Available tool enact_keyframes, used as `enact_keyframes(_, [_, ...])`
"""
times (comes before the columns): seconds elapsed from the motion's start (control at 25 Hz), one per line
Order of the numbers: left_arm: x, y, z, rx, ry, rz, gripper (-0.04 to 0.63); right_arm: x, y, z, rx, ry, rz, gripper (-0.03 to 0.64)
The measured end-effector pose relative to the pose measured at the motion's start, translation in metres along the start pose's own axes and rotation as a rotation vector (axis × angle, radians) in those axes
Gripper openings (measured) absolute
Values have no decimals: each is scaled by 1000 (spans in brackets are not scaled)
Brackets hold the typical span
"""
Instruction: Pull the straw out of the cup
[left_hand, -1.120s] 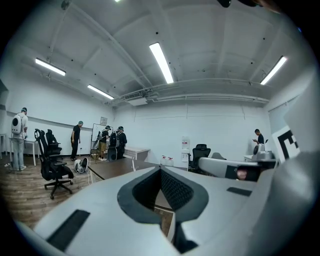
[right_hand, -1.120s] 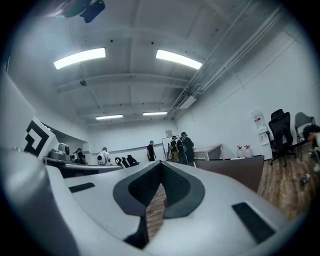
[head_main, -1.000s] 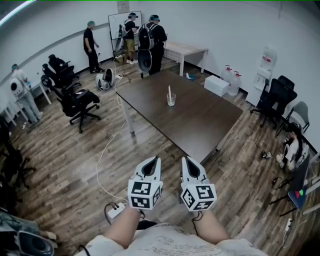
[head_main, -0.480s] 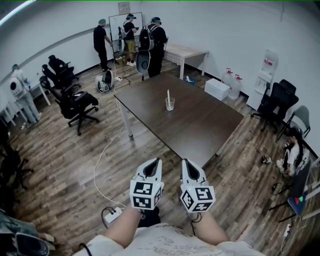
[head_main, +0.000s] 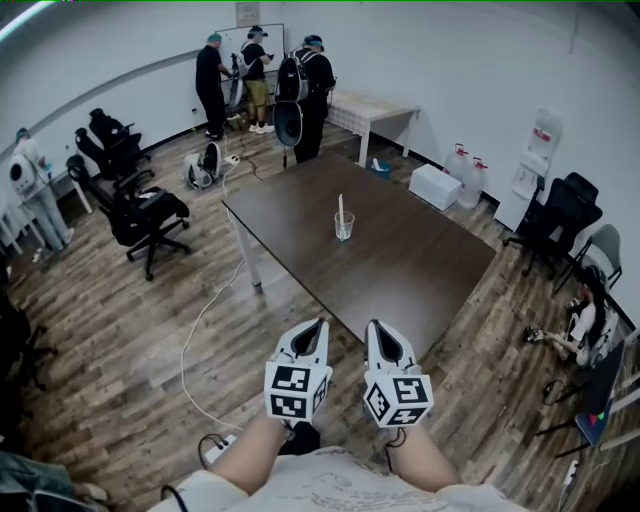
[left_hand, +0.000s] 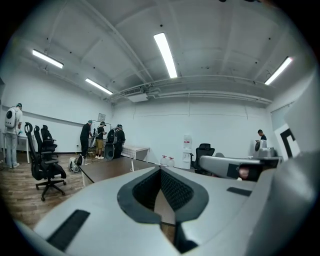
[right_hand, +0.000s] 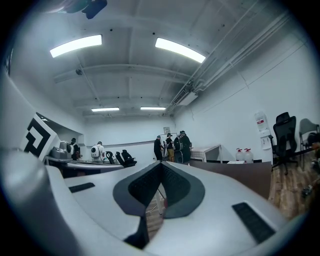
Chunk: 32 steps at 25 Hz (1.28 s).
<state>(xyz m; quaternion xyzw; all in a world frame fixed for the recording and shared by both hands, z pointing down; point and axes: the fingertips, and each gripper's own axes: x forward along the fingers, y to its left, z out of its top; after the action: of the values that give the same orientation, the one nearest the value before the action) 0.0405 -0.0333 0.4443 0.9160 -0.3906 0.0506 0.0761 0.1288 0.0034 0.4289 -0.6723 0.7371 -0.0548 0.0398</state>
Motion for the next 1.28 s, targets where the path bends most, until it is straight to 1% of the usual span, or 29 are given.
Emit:
enact_keyframes(0.2, [59, 50, 15, -43, 4, -29, 0, 74, -8, 7, -20, 6, -15, 15])
enact_keyframes(0.4, [111, 89, 29, -26, 12, -58, 0, 140, -18, 7, -23, 16, -35, 14])
enact_keyframes(0.64, [157, 132, 37, -16, 25, -77, 0, 210, -22, 4, -24, 35, -43, 15])
enact_keyframes(0.8, [178, 163, 34, -30, 41, -69, 0, 244, -20, 1, -36, 34, -45, 14])
enact_keyframes(0.92, [192, 178, 31, -44, 55, -59, 0, 262, -28, -6, -40, 51, -51, 15])
enact_keyframes(1.16, [223, 194, 20, -36, 108, -32, 0, 304, -61, -22, -21, 91, -79, 15])
enact_keyframes(1.28, [245, 203, 18, -24, 119, -11, 0, 328, -80, -28, -13, 99, -78, 15])
